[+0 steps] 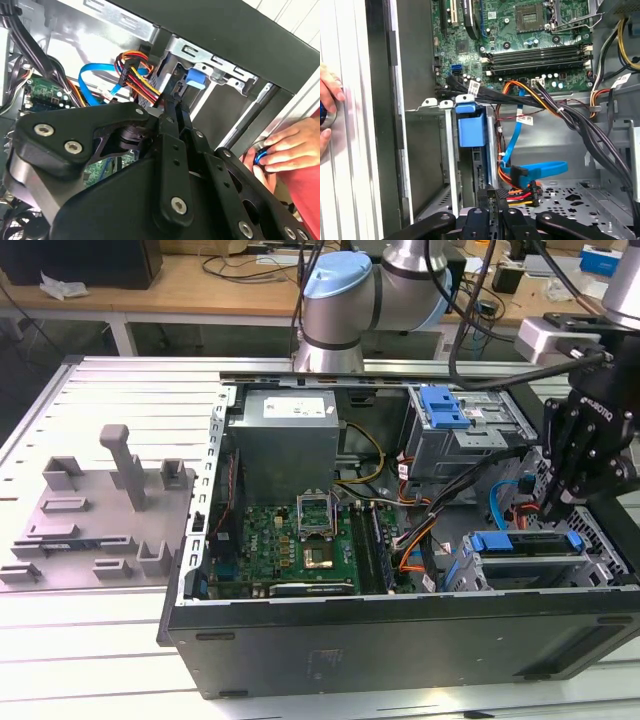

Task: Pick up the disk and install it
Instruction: 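Insert the first disk wire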

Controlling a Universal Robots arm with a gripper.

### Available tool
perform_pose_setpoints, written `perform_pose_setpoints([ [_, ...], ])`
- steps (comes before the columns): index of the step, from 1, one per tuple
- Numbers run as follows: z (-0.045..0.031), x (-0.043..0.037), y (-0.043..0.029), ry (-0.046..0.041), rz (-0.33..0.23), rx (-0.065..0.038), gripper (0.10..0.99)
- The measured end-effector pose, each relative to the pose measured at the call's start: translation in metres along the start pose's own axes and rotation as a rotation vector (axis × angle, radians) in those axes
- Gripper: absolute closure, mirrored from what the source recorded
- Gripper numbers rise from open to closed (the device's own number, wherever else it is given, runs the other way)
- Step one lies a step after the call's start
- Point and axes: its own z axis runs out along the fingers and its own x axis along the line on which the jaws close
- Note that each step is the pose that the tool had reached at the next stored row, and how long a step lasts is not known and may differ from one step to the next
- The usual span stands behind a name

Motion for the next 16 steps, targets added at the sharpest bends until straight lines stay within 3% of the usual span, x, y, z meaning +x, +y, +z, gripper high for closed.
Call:
perform_pose_setpoints([
  [2,0.0007,0.0038,-0.0003,-0.0134,0.0,-0.002,0.918],
  [16,0.001,0.0061,-0.0023,-0.0167,-0.002,-0.002,0.918],
])
